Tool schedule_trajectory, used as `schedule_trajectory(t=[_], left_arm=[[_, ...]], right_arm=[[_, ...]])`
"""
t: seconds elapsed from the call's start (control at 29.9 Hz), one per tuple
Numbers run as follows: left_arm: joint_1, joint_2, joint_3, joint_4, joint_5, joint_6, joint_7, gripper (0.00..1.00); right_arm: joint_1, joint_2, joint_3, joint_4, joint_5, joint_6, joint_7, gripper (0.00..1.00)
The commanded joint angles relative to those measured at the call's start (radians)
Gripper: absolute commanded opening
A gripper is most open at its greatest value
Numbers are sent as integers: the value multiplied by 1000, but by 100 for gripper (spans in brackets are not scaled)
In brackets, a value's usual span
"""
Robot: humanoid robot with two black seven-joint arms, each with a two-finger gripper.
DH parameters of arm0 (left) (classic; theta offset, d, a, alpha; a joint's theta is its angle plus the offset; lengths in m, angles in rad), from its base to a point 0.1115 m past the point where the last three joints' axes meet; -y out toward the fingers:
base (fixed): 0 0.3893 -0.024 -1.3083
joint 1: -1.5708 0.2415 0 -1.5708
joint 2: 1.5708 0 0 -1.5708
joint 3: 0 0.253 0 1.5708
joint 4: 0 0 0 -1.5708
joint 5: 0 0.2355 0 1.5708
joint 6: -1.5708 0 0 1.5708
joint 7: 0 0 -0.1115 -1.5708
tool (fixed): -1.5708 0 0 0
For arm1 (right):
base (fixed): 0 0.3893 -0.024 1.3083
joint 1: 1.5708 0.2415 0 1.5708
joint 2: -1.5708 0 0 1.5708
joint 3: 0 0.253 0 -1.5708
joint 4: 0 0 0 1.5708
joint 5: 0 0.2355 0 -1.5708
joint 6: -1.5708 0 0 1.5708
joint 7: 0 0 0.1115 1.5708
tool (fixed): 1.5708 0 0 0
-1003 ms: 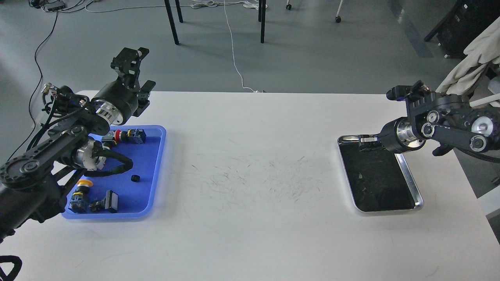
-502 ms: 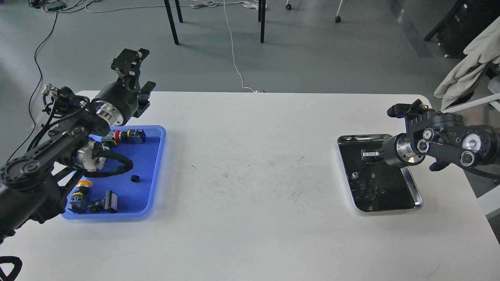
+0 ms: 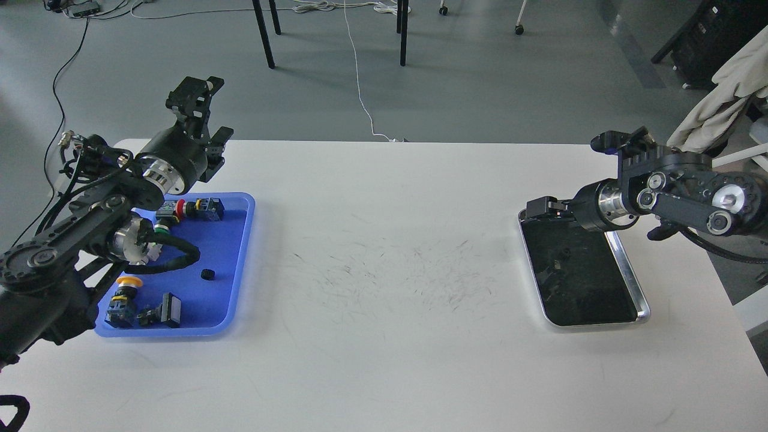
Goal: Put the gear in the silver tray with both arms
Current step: 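Raise the right gripper away from the silver tray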
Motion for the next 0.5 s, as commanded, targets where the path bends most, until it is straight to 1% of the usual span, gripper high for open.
schedule_trajectory(t=[0.0,0.1,0.2,0.33,0.47], left_arm=[[23,76,20,-58,0,-5,3,98],[34,182,37,-143,0,-6,7,98],[40,310,66,-255,0,-9,7,98],[40,494,153,-389,21,-12,4,98],[46,647,303,-490,155,-14,-10,98]], right_arm=[[-65,-49,302,19,128,0,1,94],[-126,-54,539,12,251,-6,9,94],[-232,-54,744,-2,391,-6,38,94],[-396,-52,936,-4,628,2,41,94],[-577,-41,1072,3,909,25,44,94]])
